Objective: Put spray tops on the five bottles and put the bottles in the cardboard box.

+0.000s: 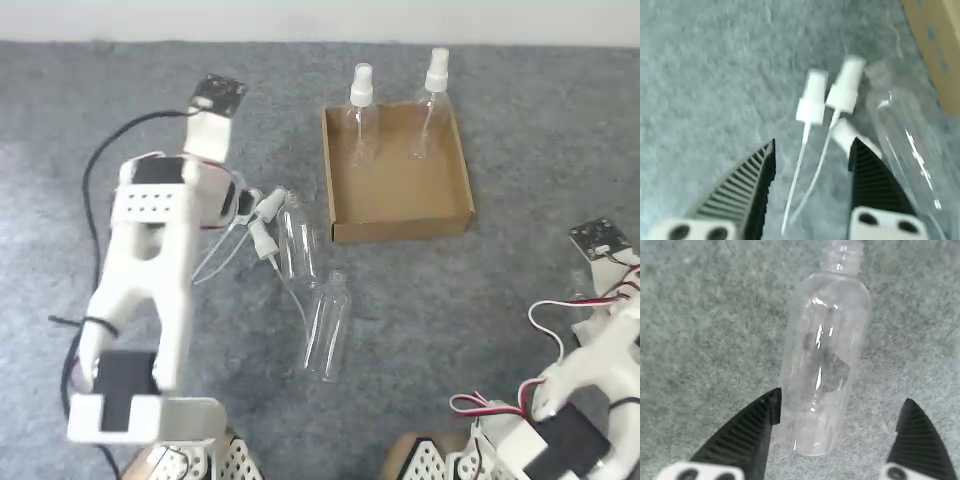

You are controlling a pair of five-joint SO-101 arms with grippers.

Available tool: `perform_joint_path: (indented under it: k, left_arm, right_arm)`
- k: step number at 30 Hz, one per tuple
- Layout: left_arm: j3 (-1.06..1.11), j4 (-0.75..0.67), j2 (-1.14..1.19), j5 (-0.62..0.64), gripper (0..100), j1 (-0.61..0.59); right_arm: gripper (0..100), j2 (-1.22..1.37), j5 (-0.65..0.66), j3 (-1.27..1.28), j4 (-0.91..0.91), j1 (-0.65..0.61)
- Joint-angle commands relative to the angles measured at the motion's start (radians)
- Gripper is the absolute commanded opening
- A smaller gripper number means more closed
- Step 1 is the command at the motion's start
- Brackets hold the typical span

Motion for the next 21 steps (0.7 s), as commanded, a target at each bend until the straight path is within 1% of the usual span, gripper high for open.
perform_joint_path:
  k: [1, 9, 12, 21]
  left_arm:
    - [-0.084, -0.095, 0.063, 0.002, 22, 0.012]
    - [-0.088, -0.247, 0.186, 0.002, 21, 0.009]
    - [-0.111, -0.285, 0.213, 0.023, 22, 0.005]
    - [-0.199, -0.285, 0.405, 0.028, 21, 0.017]
  right_arm:
    - [32.2, -0.050, 0.009, -0.008, -0.013, 0.013]
    - [32.2, -0.050, 0.009, -0.002, -0.004, 0.016]
    - [32.2, -0.048, 0.009, -0.002, -0.004, 0.016]
    - [32.1, -0.044, 0.009, -0.002, -0.004, 0.016]
